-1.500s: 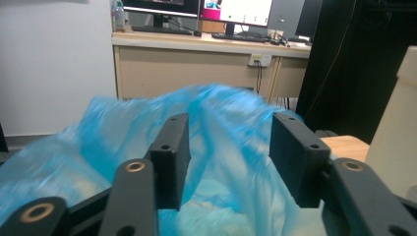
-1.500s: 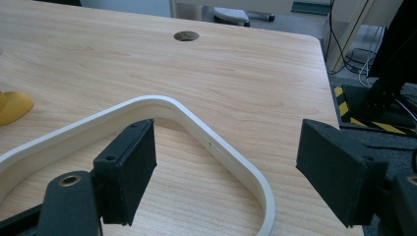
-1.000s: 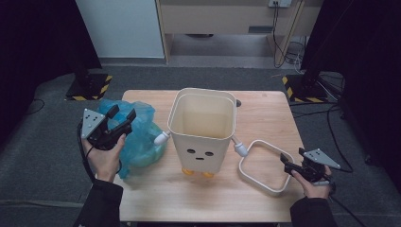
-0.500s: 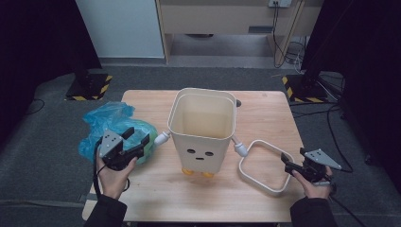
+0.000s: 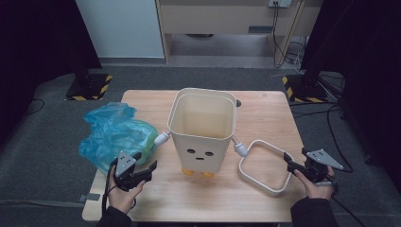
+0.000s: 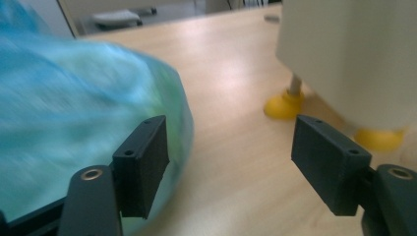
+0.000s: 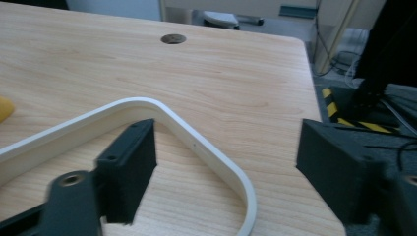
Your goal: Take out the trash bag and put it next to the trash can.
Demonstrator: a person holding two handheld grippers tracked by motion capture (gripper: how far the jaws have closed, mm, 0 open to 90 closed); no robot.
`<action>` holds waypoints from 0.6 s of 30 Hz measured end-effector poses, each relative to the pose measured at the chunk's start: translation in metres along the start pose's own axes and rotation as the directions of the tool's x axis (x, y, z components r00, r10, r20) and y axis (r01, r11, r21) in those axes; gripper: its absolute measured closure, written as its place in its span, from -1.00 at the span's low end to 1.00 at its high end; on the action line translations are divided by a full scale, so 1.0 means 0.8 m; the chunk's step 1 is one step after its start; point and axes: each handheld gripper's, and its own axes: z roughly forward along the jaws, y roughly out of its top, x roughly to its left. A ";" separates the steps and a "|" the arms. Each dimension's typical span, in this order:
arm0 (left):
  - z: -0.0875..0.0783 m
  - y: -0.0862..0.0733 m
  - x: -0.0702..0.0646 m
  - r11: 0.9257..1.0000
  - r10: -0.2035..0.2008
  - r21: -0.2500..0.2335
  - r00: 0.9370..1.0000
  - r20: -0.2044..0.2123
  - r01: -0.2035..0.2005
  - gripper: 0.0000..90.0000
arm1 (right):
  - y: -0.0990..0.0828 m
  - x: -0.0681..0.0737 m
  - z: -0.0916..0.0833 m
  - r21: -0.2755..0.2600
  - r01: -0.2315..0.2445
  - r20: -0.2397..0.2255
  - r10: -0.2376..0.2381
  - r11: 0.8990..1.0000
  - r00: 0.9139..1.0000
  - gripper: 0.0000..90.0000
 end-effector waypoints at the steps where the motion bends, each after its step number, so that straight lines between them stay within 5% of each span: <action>1: 0.002 -0.005 -0.003 1.000 0.005 0.020 1.000 0.006 -0.005 -0.37 | -0.001 0.000 0.002 -0.008 -0.007 -0.011 0.007 1.000 1.000 -0.35; 7: 0.019 -0.019 -0.017 0.993 0.053 0.107 0.998 0.030 -0.056 -0.46 | -0.003 0.000 0.004 0.032 -0.007 -0.001 0.007 0.999 1.000 -0.39; 18: 0.046 -0.037 -0.026 0.972 0.061 0.224 0.996 0.062 -0.073 -0.57 | -0.018 -0.018 0.020 0.085 0.010 0.015 -0.012 0.996 1.000 -0.19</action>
